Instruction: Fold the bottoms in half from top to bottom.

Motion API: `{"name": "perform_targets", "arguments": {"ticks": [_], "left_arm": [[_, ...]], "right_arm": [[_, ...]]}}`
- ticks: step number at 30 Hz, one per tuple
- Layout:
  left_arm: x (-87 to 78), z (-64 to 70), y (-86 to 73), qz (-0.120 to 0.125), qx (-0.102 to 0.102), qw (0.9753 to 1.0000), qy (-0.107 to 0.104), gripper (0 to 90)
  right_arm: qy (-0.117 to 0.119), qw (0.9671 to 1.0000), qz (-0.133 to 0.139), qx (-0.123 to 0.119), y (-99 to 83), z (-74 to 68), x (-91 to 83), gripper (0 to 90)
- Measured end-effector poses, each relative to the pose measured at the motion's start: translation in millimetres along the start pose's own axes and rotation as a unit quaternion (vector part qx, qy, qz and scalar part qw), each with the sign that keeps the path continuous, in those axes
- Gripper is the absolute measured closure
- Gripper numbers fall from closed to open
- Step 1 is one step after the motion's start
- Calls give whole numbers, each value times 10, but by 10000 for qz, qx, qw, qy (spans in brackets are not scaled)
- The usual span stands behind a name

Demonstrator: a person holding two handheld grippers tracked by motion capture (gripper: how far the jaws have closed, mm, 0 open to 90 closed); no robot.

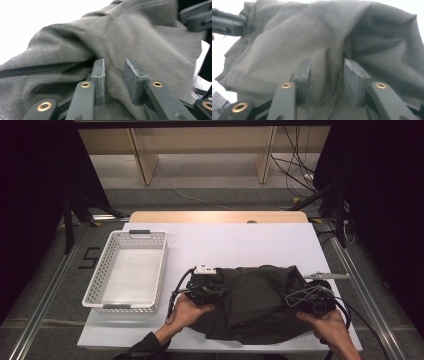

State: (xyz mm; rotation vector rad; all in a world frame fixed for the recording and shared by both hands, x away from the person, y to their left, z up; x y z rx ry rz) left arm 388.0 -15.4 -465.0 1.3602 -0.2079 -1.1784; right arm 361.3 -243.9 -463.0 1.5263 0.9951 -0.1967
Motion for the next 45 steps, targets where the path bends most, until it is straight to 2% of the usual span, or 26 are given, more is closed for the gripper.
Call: {"name": "perform_targets", "arguments": {"ticks": [3,7,9,11,13,15,17,19,20,21,25,27,29,31,34,35,37,38,41,43,44,45], "left_arm": [[-32,190,-22,-69,134,9998,-150,578],[15,455,-216,-459,324,9975,-436,469],[45,540,-320,-595,503,9960,-433,415],[88,568,-396,-712,669,9945,-376,378],[125,514,-425,-729,865,9935,-142,452],[125,483,-468,-784,919,9925,-211,610],[124,470,-520,-813,1075,9907,-162,752],[115,460,-533,-791,1181,9898,-133,832],[109,460,-527,-759,1178,9900,-139,850],[95,455,-522,-758,1214,9896,-164,860],[31,431,-528,-684,1210,9901,-189,868],[-7,402,-543,-672,1221,9900,-198,868],[-33,384,-553,-658,1183,9906,-207,868],[-51,380,-558,-640,1207,9904,-198,869],[-96,346,-562,-604,1290,9897,-132,876],[-114,328,-564,-585,1266,9901,-159,877],[-124,302,-570,-552,1172,9913,-212,877],[-115,308,-571,-545,1146,9917,-228,876],[-87,362,-568,-533,1301,9899,-164,869],[-90,364,-572,-520,1216,9910,-187,846],[-96,356,-577,-534,1194,9912,-198,839],[-98,350,-578,-524,1153,9917,-209,839]], "right_arm": [[65,9999,-131,-42,-105,-77,14,665],[28,9997,-249,-18,-216,-121,17,761],[9,9995,-316,1,-285,-125,35,806],[6,9992,-405,17,-355,-137,61,844],[10,9987,-510,-37,-412,-154,89,877],[-6,9984,-554,-64,-433,-173,109,882],[-23,9983,-575,-107,-441,-189,123,882],[-12,9982,-586,-86,-447,-191,137,857],[-15,9986,-528,-56,-434,-179,140,790],[-26,9989,-460,0,-411,-157,133,721],[-255,9994,-106,194,-269,6,68,679],[-207,9993,-12,301,-204,53,79,679],[-62,9994,-29,337,-165,41,140,735],[39,9994,-123,313,-154,13,216,877],[-137,9996,-169,181,-110,77,229,897],[-153,9995,-98,239,-73,126,204,898],[18,9990,-15,456,-5,185,173,898],[12,9989,0,465,19,197,183,898],[-236,9994,-77,232,35,195,287,894],[-186,9993,-206,252,11,191,311,863],[-187,9992,-201,292,8,196,291,794],[-222,9992,-121,309,22,200,254,685]]}}
Point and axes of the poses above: each handheld gripper's, and its own axes: x roughly forward along the jaws, y roughly out of its top, z roughly to its right, the point moved 8 cm from there along x, roughly forward along the jaws, and after that the axes turned 8 degrees about z, right-handed, at the moved point
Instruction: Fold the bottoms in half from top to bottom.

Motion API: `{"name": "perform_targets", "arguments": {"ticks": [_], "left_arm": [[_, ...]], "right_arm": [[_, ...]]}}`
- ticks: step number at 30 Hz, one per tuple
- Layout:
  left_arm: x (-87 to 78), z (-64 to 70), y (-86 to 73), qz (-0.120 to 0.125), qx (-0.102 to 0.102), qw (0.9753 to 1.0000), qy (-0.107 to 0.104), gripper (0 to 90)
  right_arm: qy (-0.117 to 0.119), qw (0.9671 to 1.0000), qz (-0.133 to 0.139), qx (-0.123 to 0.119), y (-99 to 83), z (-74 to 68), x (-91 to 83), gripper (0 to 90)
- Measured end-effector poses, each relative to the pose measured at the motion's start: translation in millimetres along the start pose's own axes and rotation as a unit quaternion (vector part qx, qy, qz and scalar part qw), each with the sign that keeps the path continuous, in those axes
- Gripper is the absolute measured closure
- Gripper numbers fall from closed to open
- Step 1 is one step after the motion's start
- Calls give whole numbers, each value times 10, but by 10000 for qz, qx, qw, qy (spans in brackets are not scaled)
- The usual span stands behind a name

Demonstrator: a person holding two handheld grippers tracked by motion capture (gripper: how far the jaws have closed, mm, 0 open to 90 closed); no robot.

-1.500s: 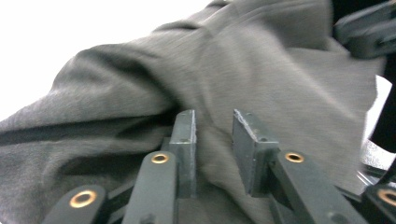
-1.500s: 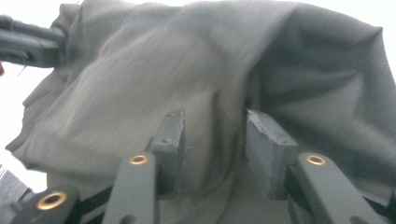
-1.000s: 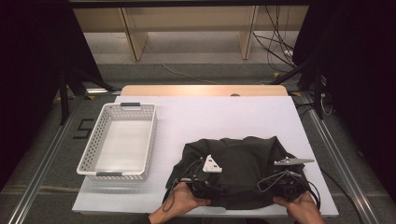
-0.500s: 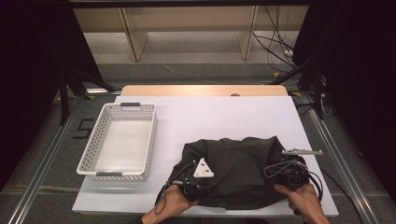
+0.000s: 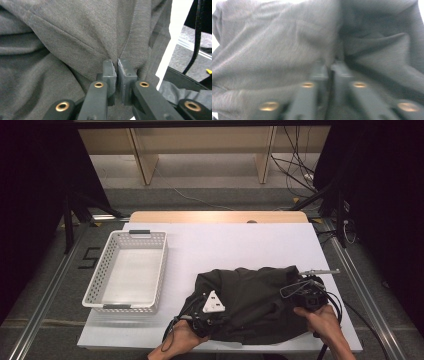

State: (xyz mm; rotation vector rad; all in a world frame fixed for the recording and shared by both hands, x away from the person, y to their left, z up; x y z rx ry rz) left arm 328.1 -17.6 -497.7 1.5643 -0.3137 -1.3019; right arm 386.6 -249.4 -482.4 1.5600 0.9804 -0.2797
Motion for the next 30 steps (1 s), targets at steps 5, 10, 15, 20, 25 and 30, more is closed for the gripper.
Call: {"name": "perform_targets", "arguments": {"ticks": [5,10,15,20,25,30], "left_arm": [[1,5,11,5,-5,10000,20,842],[-4,11,31,57,-31,10000,60,845],[-21,-4,50,99,-89,9999,54,846],[-10,-7,44,97,-92,9999,57,844],[-21,-18,46,97,-173,9998,26,852],[14,-25,-6,-5,-231,9997,-39,859]], "right_arm": [[-62,9994,307,-171,54,-104,-294,618],[399,9984,171,-350,-71,-398,-412,604],[630,9976,43,-276,-186,-465,-382,512],[631,9965,-163,-523,-326,-542,-357,587],[304,9966,-358,-678,-432,-468,-287,866],[251,9933,-614,-946,-631,-433,-260,882]]}}
Point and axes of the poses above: each handheld gripper's, and its own axes: x roughly forward along the jaws, y roughly out of its top, z roughly to its right, the point moved 8 cm from there along x, roughly forward along the jaws, and after that the axes turned 8 degrees about z, right-handed, at the moved point
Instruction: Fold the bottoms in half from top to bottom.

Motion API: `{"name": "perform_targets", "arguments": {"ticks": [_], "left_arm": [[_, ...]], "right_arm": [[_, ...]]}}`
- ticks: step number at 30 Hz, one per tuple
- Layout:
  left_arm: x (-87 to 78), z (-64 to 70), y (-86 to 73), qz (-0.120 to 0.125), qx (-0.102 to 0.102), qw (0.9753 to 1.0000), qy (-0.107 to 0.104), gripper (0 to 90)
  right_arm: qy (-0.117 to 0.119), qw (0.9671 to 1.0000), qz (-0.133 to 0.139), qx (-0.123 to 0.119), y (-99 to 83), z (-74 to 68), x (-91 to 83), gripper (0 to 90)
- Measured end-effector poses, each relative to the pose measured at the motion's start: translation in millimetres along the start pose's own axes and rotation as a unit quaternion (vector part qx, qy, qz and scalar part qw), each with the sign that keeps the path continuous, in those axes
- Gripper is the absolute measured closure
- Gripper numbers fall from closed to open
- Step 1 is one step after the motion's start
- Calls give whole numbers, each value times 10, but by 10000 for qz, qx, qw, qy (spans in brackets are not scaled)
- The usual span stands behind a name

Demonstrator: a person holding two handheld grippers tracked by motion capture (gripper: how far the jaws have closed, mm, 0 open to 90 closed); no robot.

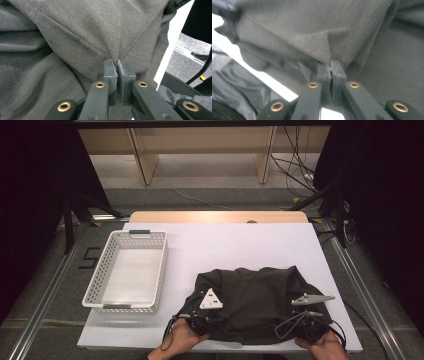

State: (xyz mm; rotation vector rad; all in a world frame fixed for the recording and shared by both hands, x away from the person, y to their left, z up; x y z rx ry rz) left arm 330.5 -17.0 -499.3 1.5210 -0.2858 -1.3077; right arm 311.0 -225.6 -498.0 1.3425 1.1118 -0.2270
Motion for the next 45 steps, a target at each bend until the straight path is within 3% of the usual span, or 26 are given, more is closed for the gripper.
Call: {"name": "perform_targets", "arguments": {"ticks": [4,6,9,12,16,20,24,28,34,36,39,41,45], "left_arm": [[18,-25,-49,-70,-72,9999,-42,854],[5,-8,-47,-72,-26,9999,-77,846],[-12,32,-69,-123,94,9998,-111,838],[-20,41,-80,-121,83,9998,-109,840],[-22,54,-60,-94,77,9999,-98,844],[-17,72,-53,-73,115,9999,-99,849],[-33,84,-47,-58,140,9998,-119,849],[-19,102,-76,-98,126,9997,-174,851],[47,149,-184,-370,206,9985,-350,840],[49,153,-205,-406,228,9983,-337,830],[-46,145,-117,-312,173,9986,-384,778],[-144,129,-24,-188,195,9988,-399,721],[-237,15,298,288,198,9993,-102,617]], "right_arm": [[-40,9995,-288,-104,-151,-30,115,875],[-15,9993,-359,-67,-173,-27,119,826],[20,9996,-295,-9,-177,-2,45,771],[121,9996,44,269,-91,65,-142,716],[194,9973,612,354,109,55,-394,696],[95,9951,906,372,281,44,-429,740],[-32,9977,620,264,309,3,-133,791],[-35,9996,176,218,161,-24,125,861],[-108,9993,-265,222,-130,0,237,895],[-84,9992,-299,249,-162,13,224,890],[-125,9996,-94,226,-62,30,128,784],[-93,9993,240,261,79,53,29,719],[-233,9940,1033,278,452,172,-116,716]]}}
Point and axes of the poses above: each handheld gripper's, and its own axes: x roughly forward along the jaws, y roughly out of its top, z roughly to its right, the point moved 8 cm from there along x, roughly forward along the jaws, and after that the axes turned 8 degrees about z, right-handed, at the moved point
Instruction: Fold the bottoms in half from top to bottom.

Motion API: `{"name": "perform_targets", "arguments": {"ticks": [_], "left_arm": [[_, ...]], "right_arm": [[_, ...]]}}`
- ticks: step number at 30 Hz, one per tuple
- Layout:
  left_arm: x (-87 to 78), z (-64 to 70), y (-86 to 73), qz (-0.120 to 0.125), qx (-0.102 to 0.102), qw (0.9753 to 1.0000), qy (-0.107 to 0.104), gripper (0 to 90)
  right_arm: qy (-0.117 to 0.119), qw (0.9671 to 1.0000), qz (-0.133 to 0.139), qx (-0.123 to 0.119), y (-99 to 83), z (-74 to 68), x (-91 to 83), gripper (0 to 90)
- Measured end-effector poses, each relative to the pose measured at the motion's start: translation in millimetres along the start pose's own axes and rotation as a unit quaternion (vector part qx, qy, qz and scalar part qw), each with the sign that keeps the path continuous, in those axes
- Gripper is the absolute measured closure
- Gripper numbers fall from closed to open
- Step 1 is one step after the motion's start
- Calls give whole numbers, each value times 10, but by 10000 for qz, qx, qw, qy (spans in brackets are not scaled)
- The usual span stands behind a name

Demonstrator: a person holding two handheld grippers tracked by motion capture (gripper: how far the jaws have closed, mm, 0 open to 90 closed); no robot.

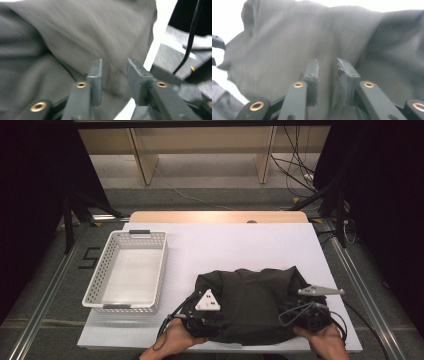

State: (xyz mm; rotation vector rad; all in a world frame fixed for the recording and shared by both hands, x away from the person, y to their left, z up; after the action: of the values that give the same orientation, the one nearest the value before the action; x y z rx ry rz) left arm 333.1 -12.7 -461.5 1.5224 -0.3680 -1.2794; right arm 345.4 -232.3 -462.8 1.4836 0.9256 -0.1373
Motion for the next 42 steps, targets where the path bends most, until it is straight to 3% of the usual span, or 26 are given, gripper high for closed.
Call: {"name": "perform_targets", "arguments": {"ticks": [2,4,6,7,10,11,12,17,22,25,28,31,33,36,42], "left_arm": [[61,-87,189,201,20,9997,129,616],[189,-248,352,378,37,9983,434,659],[328,-445,437,452,-290,9968,586,741],[385,-534,449,461,-431,9961,618,786],[512,-787,341,257,-533,9933,993,877],[546,-850,274,215,-750,9926,934,893],[580,-881,200,139,-922,9920,848,894],[699,-880,-3,-168,-779,9915,1024,896],[737,-948,-74,-146,-1098,9898,892,896],[674,-937,-5,-66,-1234,9883,893,892],[514,-927,107,121,-1174,9890,893,730],[322,-977,163,169,-1058,9880,1109,592],[221,-1021,166,193,-1112,9859,1236,524],[134,-1084,116,141,-1249,9827,1358,445],[130,-1118,-7,3,-1378,9795,1467,306]], "right_arm": [[-60,9996,254,50,185,75,59,733],[-128,9993,334,61,311,153,185,752],[-232,9991,311,190,361,256,344,784],[-247,9989,264,300,356,303,421,799],[-541,9982,-15,275,239,431,593,824],[-604,9977,-96,308,186,466,632,833],[-637,9972,-171,351,137,492,664,834],[-797,9952,-395,403,28,541,757,851],[-815,9943,-485,480,-23,553,793,854],[-767,9947,-474,487,-14,561,776,836],[-598,9965,-298,502,71,565,670,600],[-508,9979,52,394,185,616,480,452],[-623,9975,153,284,210,691,364,394],[-692,9970,131,306,179,829,258,342],[-688,9967,54,435,97,1014,203,225]]}}
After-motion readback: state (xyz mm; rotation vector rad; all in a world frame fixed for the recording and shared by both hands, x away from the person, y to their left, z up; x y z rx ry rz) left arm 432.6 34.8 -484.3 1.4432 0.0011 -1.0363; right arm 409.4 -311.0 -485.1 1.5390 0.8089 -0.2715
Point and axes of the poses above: each handheld gripper's, and its own axes: x roughly forward along the jaws, y roughly out of its top, z roughly to its right, the point moved 8 cm from there along x, roughly forward along the jaws, and after that the axes turned 8 degrees about z, right-handed, at the moved point
